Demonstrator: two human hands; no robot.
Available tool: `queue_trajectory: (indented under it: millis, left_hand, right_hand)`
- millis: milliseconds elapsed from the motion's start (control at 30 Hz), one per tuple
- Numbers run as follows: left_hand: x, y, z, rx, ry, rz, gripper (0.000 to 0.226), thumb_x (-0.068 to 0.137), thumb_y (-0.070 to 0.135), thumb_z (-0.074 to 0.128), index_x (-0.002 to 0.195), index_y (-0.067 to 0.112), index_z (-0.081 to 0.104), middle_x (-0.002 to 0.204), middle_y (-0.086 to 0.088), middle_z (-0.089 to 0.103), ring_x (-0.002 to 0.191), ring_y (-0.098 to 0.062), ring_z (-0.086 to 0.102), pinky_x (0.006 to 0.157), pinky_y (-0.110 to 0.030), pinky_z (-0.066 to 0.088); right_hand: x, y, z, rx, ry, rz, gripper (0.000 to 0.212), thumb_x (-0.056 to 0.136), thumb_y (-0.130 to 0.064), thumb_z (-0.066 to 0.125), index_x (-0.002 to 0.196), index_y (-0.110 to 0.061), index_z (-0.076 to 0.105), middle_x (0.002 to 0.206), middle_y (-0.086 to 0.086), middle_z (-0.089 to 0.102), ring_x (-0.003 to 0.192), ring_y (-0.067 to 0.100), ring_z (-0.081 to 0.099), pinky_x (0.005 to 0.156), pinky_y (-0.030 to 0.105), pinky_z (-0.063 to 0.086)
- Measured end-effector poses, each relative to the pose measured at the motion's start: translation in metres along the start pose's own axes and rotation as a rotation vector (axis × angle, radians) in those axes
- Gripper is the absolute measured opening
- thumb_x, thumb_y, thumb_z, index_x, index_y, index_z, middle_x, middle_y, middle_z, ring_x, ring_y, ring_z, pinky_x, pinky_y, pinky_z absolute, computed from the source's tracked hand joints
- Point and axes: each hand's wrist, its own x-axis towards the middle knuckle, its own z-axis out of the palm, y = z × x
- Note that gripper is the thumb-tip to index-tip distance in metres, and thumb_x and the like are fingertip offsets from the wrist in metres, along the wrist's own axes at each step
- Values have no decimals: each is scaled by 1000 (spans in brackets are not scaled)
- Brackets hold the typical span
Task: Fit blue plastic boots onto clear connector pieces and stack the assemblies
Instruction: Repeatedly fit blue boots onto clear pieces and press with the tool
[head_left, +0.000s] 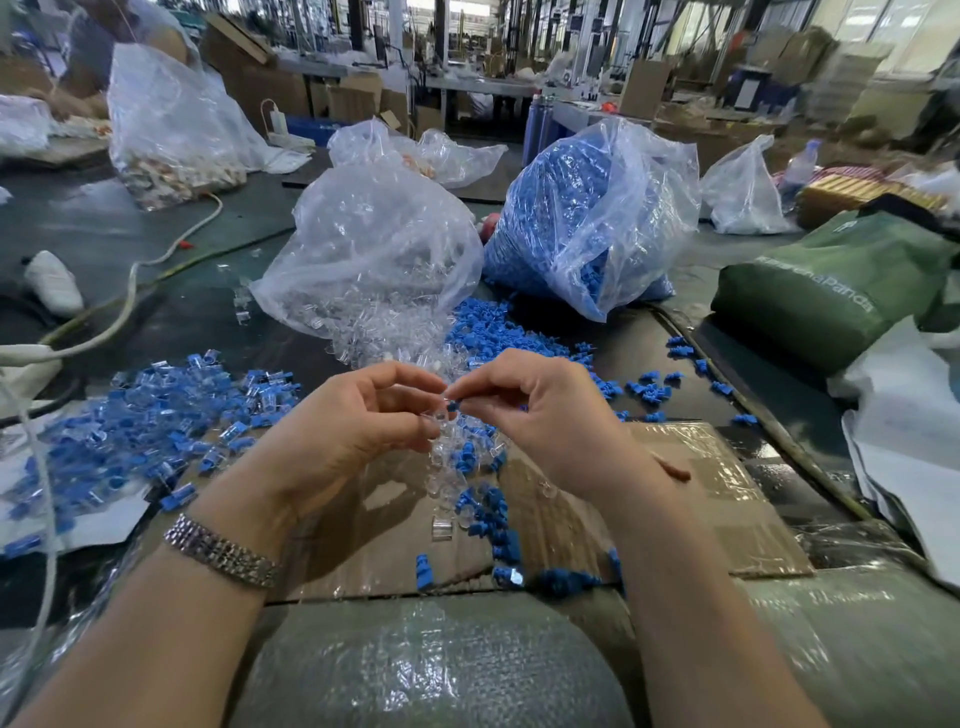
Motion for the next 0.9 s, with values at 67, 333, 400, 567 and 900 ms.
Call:
queue_trajectory:
  millis: [67,333,400,567,900]
  left_hand:
    - [-1,0,1,31,-15,-1,35,80,-12,73,108,9,72,106,-16,75,92,-21,71,77,-24,58]
    - [-2,0,0,71,-126,-31,39,79,-5,78,104,24,75,108,-11,75,94,-21,71,83,-29,59]
    - [-3,1,0,88,-168,-31,45,76,-3,81,109,26,73,108,-9,75,94,-18,72,84,-28,59]
    - [-5,1,5,222,-78,57,38,83,-4,75,109,25,72,102,-8,77,92,-18,74,75,-22,58]
    - [-8,7,7,59,6,83,44,72,5,81,115,9,69,105,-15,76,96,-29,75,78,-26,60]
  right_hand:
    - [1,-2,5,-69,-12,-33,17,92,-9,74,101,-22,80,92,-7,69,87,8,64,83,28,54]
    - [-1,-9,8,-237,-122,-10,17,96,-9,66,100,-21,77,96,-4,64,90,14,62,86,41,52]
    - [-1,-10,7,-245,-119,-2,20,97,-6,63,100,-20,76,97,-3,63,91,15,61,88,43,52]
    - [-2,-12,5,-229,-138,-14,21,96,-5,63,99,-21,76,97,-3,63,92,14,61,88,39,51]
    - [-3,-6,-1,1,-67,23,13,92,-17,75,89,-28,71,79,-16,68,77,-2,63,73,13,47]
